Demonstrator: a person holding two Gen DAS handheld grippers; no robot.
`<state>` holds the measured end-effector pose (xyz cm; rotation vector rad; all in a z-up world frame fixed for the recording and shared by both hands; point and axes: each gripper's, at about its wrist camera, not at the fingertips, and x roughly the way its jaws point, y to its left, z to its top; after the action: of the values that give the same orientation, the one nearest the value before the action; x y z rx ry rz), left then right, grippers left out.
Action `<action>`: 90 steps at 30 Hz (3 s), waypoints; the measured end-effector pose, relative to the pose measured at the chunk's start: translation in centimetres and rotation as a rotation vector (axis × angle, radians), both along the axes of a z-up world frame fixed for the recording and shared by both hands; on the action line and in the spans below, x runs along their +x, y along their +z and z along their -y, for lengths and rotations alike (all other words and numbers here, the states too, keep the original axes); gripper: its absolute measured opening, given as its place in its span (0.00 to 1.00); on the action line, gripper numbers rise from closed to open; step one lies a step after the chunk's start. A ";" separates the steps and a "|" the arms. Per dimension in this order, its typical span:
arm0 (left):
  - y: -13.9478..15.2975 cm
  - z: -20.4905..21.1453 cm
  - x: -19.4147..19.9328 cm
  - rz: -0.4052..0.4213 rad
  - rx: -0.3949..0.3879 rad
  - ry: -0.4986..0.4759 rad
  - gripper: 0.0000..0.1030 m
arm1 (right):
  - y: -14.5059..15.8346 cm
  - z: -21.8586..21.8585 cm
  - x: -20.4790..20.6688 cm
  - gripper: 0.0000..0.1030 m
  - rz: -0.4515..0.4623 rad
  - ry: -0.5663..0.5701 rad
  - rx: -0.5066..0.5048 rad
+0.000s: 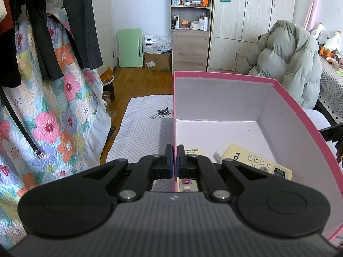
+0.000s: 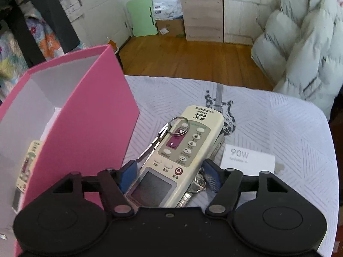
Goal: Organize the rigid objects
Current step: 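Move the right gripper to the cream remote with keys attached, then grasp the cream remote with keys by its end with the right gripper and lift, then carry the cream remote over the pink box and release it inside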
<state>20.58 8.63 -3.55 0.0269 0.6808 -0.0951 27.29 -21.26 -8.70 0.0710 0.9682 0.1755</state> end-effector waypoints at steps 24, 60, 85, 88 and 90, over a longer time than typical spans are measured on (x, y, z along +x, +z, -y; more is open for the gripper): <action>0.1 -0.4 -0.2 -0.004 -0.016 0.003 0.03 | 1.5 1.1 -5.2 0.57 -0.078 0.120 0.043; 0.1 -0.3 0.0 -0.002 -0.013 -0.004 0.03 | 2.5 -0.2 -7.0 0.56 -0.025 0.066 -0.054; 0.2 0.5 -0.1 0.009 0.060 -0.016 0.02 | 18.0 -5.1 -12.1 0.56 0.376 0.310 0.027; 0.1 0.5 0.0 0.008 0.051 -0.015 0.02 | 17.7 -7.0 -11.3 0.56 0.365 0.377 0.010; 0.1 0.5 0.1 0.007 0.049 -0.012 0.02 | 16.9 -8.8 -10.9 0.56 0.353 0.434 -0.030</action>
<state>20.69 8.08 -3.46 0.0786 0.6755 -0.0900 16.36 -12.48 8.19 -0.1945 0.6220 0.5537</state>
